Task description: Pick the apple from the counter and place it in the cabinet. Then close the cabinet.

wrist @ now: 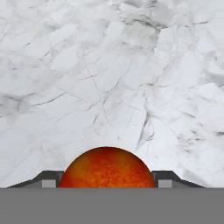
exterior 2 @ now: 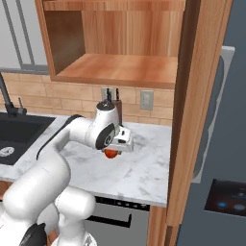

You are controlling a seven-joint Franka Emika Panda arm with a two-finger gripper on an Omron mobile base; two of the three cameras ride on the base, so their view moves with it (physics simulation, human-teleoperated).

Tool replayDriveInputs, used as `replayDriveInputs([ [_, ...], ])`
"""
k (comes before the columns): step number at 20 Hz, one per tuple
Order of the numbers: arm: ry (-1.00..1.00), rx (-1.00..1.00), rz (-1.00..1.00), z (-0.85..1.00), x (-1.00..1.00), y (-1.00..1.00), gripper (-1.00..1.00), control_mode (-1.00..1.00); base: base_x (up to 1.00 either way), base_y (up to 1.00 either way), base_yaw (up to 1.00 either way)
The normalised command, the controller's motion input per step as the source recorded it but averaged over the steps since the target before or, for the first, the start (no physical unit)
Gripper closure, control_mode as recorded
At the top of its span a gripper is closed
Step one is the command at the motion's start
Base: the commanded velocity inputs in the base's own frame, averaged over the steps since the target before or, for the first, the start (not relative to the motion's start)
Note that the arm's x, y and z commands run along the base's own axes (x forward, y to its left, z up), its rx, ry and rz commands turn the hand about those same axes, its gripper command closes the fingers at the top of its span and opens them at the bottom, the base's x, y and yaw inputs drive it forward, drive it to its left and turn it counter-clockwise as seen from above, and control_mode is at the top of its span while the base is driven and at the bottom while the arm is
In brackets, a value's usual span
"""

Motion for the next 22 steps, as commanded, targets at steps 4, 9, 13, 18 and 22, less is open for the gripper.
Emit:
replayDriveInputs([
  [4, -0.32, 0.00, 0.00, 1.00, 0.01, 0.06, 1.00, -1.00, 0.00, 0.00, 0.00],
  [9, -0.41, 0.00, 0.00, 1.00, 0.00, 0.06, 1.00, -1.00, 0.00, 0.00, 0.00],
  [13, -0.32, 0.00, -0.01, 1.00, 0.00, 0.00, 1.00, -1.00, 0.00, 0.00, 0.00],
  [18, -0.26, 0.00, -0.07, 1.00, 0.02, 0.00, 1.00, -1.00, 0.00, 0.00, 0.00],
  [22, -0.17, 0.00, -0.10, 1.00, 0.17, 0.00, 1.00, -1.00, 0.00, 0.00, 0.00],
])
